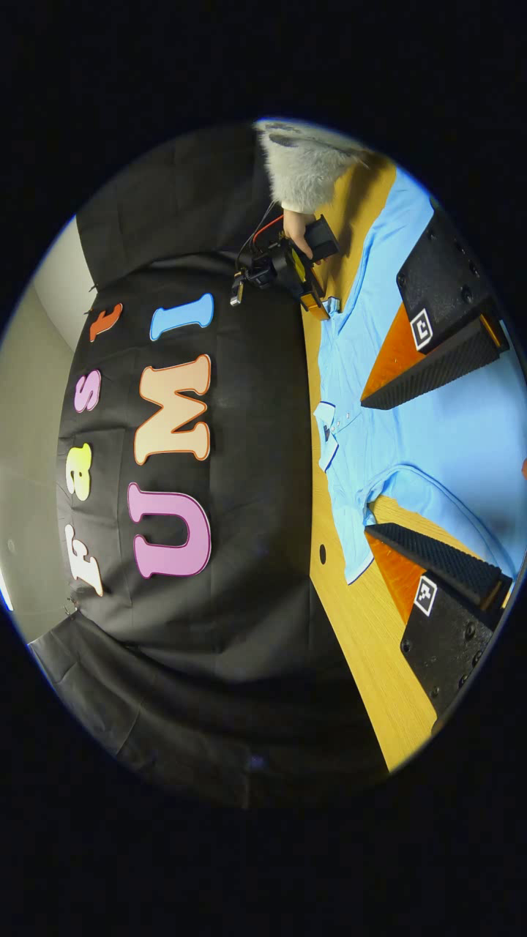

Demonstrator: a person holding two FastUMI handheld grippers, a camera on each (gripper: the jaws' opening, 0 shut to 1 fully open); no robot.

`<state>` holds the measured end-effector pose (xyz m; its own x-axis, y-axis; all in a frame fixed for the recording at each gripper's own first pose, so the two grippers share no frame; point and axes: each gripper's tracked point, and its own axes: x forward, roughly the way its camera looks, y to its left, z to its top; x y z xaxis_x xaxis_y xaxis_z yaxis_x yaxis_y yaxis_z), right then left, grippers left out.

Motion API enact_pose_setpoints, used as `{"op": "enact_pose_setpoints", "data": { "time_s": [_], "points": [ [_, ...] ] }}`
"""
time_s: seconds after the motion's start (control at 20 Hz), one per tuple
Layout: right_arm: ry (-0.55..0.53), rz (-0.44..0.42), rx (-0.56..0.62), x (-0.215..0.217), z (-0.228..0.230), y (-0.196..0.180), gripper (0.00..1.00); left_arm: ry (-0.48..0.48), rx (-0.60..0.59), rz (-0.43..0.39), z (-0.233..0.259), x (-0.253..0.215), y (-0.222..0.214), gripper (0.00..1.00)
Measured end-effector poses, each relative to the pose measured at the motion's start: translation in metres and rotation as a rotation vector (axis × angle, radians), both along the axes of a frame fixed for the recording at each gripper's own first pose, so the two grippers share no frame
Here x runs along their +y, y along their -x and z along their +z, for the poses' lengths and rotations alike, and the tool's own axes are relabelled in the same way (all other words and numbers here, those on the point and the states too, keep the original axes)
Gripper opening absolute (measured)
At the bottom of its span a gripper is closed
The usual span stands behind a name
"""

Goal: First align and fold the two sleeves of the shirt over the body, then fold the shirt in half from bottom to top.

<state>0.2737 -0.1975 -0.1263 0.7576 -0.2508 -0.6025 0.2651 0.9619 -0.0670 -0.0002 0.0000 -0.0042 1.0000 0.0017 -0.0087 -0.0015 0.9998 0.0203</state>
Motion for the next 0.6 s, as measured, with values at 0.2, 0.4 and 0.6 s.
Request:
{"op": "enact_pose_setpoints", "data": {
  "time_s": [0.2, 0.4, 0.6],
  "points": [
    [0.006, 0.036, -0.003, 0.007, 0.000, -0.001, 0.60, 0.000, 0.001, -0.002, 0.000, 0.000, 0.000, 0.95],
    [0.007, 0.061, 0.006, 0.019, -0.002, -0.002, 0.21, 0.000, 0.001, -0.003, 0.000, 0.000, 0.001, 0.95],
    [0.076, 0.080, 0.012, 0.020, 0.003, 0.000, 0.08, 0.000, 0.002, -0.003, 0.000, 0.000, 0.000, 0.95]
  ]
}}
